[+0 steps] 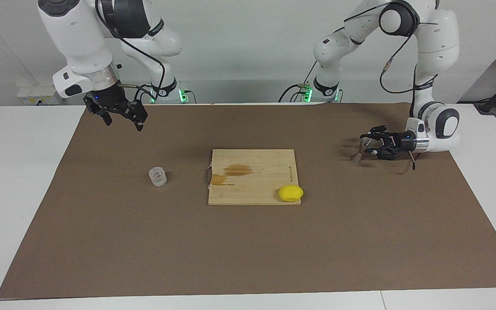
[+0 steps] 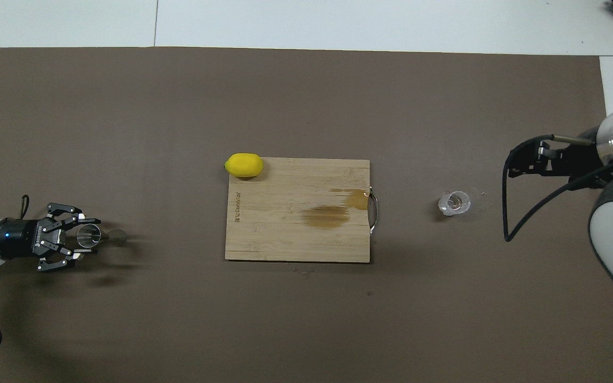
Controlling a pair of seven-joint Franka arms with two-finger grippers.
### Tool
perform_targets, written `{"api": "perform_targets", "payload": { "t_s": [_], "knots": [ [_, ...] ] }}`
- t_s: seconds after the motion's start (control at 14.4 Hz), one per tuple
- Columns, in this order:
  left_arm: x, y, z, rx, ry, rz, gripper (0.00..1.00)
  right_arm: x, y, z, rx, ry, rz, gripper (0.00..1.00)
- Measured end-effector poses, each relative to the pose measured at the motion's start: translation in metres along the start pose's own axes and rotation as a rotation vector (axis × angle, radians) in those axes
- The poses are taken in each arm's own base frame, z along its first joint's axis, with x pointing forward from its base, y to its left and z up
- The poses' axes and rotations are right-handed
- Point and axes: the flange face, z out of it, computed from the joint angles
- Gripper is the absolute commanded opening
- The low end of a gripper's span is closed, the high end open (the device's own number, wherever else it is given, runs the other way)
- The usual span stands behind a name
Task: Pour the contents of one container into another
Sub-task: 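Close the left gripper around the small metal cup, then carry the metal cup with the left gripper onto the cutting board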
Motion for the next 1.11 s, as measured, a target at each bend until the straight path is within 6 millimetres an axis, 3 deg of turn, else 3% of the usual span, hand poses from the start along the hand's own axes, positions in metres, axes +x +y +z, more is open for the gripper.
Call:
{"api": "perform_targets", "payload": {
  "t_s": [0.21,0.76,0.9,1.11],
  "knots": [
    [0.0,0.0,0.0,0.001,0.0,0.0,0.47,0.0,0.0,0.0,0.0,0.0,0.0,0.99],
    [0.002,-0.002,0.008,-0.018,0.011,-0.005,0.43,0.0,0.0,0.0,0.0,0.0,0.0,0.99],
    [0.006,-0.009,0.022,-0.027,0.028,-0.01,0.43,0.0,0.0,0.0,0.0,0.0,0.0,0.99],
    [0.014,-0.028,0.063,-0.057,0.06,-0.03,0.43,0.0,0.0,0.0,0.0,0.0,0.0,0.99]
  ]
}}
